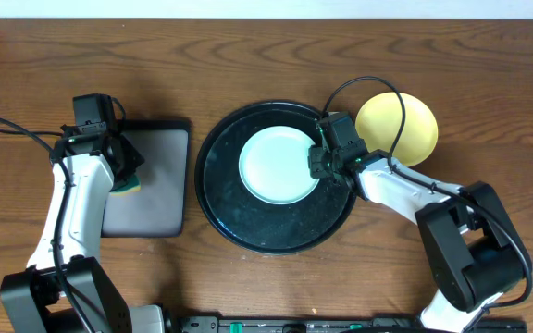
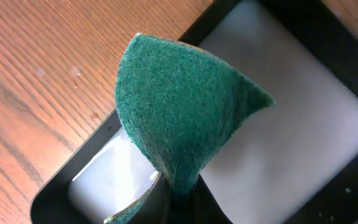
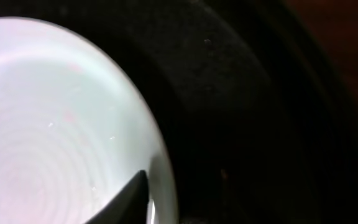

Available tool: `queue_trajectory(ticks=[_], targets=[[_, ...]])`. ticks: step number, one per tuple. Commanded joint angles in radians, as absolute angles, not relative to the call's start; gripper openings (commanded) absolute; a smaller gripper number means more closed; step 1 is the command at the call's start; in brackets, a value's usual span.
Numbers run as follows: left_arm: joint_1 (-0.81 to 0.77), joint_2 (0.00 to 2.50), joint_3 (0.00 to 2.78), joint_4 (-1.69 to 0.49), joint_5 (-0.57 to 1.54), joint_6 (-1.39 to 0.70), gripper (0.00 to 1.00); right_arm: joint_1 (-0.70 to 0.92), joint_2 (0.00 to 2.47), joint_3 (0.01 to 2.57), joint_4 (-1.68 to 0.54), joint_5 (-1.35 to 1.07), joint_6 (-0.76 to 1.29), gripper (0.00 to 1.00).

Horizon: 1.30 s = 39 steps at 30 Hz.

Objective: Clean dirty plates on tray and stack at the side

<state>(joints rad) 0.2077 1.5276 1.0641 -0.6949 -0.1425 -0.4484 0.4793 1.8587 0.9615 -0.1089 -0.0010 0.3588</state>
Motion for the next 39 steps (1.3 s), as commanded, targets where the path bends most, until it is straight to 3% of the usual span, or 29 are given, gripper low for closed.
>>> queue_trajectory(ticks=[1,3,4,25,31,39], targets=[[0.211,1.515,1.053,-0.678,-0.166,-0.450,0.08,0.492,1.909,0.953,-0.122,-0.027,0.358,0.21],[0.211,1.515,1.053,-0.667,-0.165,-0.451,0.08,0.492,1.909,0.953,-0.118,-0.028,0.358,0.03],[0.211,1.515,1.053,-0.663,-0.166,-0.456,0.08,0.492,1.909,0.953,-0.116,-0.028,0.358,0.01],[0.211,1.515,1.051,-0.645,-0.165,-0.473,0.08,0.504,1.673,0.994,-0.115,0.101,0.358,0.02],[0.211,1.515,1.051,-0.645,-0.165,-0.473,0.08,0.552,1.654,0.998,-0.075,0.134,0.369,0.02],[0.211,1.515,1.051,-0.645,-0.166,-0.473,0.08,0.693,1.655,0.999,0.082,0.349,0.381,0.02]])
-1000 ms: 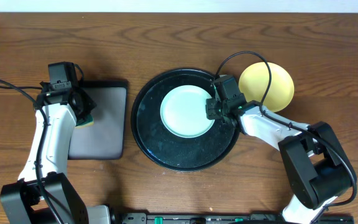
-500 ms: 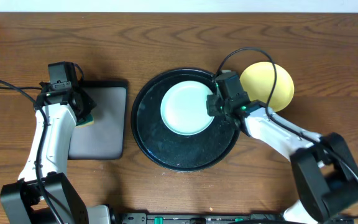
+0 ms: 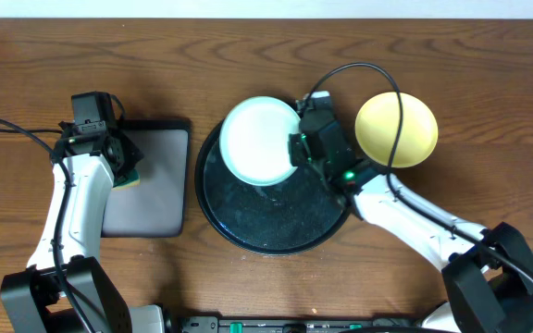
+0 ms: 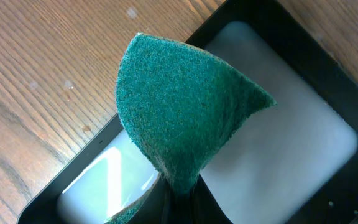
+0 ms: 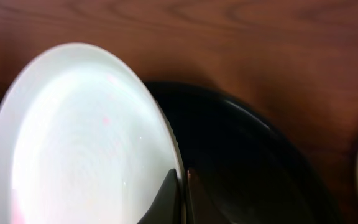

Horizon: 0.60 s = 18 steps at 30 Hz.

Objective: Clean dirty plates on tray and stack at the side

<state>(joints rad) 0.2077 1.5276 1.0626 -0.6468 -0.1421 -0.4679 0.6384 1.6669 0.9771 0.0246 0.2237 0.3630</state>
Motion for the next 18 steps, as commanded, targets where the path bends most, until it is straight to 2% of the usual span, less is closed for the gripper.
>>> queue_trajectory(ticks=[1,8,14,18], targets=[[0.211,1.515,1.051,-0.645,-0.166,-0.473,0.07,0.710,1.655,0.999,0.105,0.373,0.381,0.02],[0.211,1.515,1.051,-0.641,-0.165,-0.473,0.07,0.770,1.655,0.999,0.160,0.408,0.381,0.01],[0.210,1.515,1.051,-0.640,-0.156,-0.464,0.07,0.758,1.655,0.999,0.086,0.402,0.425,0.01],[0.210,1.515,1.051,-0.604,-0.031,-0.350,0.07,0.718,1.655,0.999,0.038,0.349,0.456,0.01]])
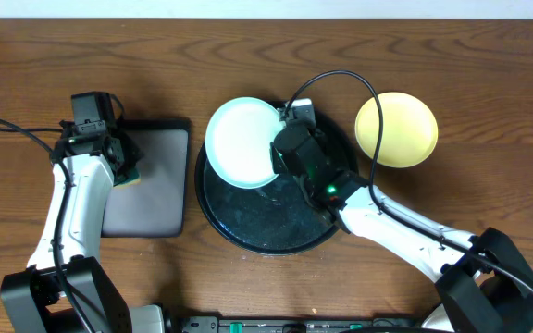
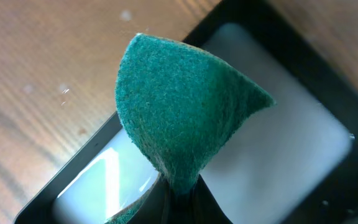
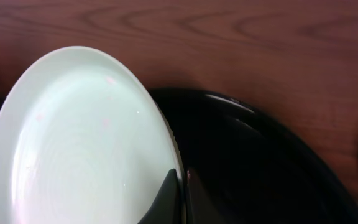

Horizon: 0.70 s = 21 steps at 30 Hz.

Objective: Clean dirty plates on tray and stack at the side

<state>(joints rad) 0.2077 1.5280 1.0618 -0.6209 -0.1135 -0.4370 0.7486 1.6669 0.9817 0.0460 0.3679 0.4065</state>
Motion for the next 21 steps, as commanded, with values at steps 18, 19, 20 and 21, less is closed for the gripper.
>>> queue_trajectory(ticks=[18,19,20,21], targets=[[0.133,1.605,1.051,-0.529,0.150,-0.070,0.07,0.508,1.655,0.999,-0.307,0.032,0.368,0.01],[0.123,1.618,1.051,-0.520,0.149,-0.053,0.07,0.508,1.655,0.999,-0.317,0.032,0.351,0.01],[0.116,1.630,1.051,-0.513,0.149,-0.042,0.07,0.508,1.655,0.998,-0.320,0.032,0.345,0.01],[0.107,1.644,1.051,-0.506,0.149,-0.032,0.07,0.508,1.655,0.998,-0.324,0.032,0.338,0.01]])
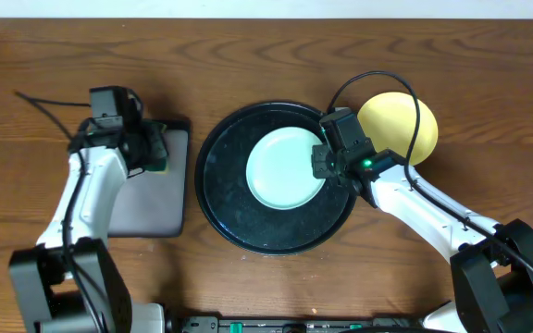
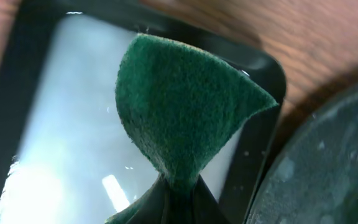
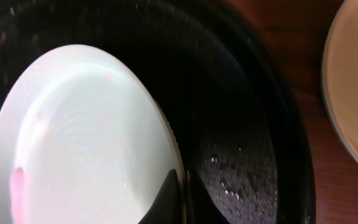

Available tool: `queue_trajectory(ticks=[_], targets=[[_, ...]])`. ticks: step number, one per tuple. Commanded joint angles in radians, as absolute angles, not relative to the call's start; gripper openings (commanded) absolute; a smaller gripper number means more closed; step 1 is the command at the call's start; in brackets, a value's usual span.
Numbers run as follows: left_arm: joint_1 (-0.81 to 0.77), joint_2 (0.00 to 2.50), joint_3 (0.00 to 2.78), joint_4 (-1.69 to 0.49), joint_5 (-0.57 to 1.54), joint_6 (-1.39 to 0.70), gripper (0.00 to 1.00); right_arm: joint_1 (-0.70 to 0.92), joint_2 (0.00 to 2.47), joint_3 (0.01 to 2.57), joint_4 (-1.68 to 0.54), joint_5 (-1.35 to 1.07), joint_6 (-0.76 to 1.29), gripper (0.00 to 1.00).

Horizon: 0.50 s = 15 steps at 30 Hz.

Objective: Clean dirty plates on tray and stack at the side

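Observation:
A pale green plate [image 1: 283, 169] is over the middle of the round black tray [image 1: 225, 199]. My right gripper [image 1: 325, 163] is shut on its right rim. In the right wrist view the plate [image 3: 86, 137] carries a pink smear at its lower left, and the gripper [image 3: 184, 182] pinches the rim. My left gripper [image 1: 153, 150] is shut on a folded green sponge [image 2: 182, 106], held above the right corner of a grey rectangular tray [image 1: 151, 203]. A yellow plate [image 1: 401, 125] lies on the table to the right of the black tray.
The rectangular tray [image 2: 61, 124] has a shiny wet-looking floor, and the black tray's rim [image 2: 328, 168] lies close on its right. Cables trail from both arms. Bare wooden table surrounds the trays.
The right gripper has brought the plate from over the black tray's upper left edge back to the tray's middle. The left gripper with the sponge has moved right, toward the black tray.
The plate first lay in the black tray with the right gripper at its right rim. It was then held raised over the tray's far left edge, and further left after that. Now it is back at the tray's middle. The left gripper held the sponge over the rectangular tray throughout.

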<state>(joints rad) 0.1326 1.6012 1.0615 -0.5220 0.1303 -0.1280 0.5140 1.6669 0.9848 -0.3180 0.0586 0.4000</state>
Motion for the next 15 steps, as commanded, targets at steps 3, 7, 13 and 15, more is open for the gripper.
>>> queue_trajectory(ticks=[3,7,13,15], targets=[[0.094,1.673,1.051,-0.493,0.146,-0.026,0.07,0.508,1.655,0.998,-0.325,0.032,0.338,0.01],[0.080,1.703,1.051,-0.488,0.147,-0.028,0.07,0.508,1.655,0.998,-0.325,0.033,0.338,0.01],[0.040,1.739,1.051,-0.511,0.147,-0.050,0.07,0.508,1.655,0.998,-0.325,0.036,0.334,0.01],[0.025,1.737,1.052,-0.509,0.147,-0.050,0.07,0.508,1.655,0.998,-0.326,0.036,0.329,0.01]])
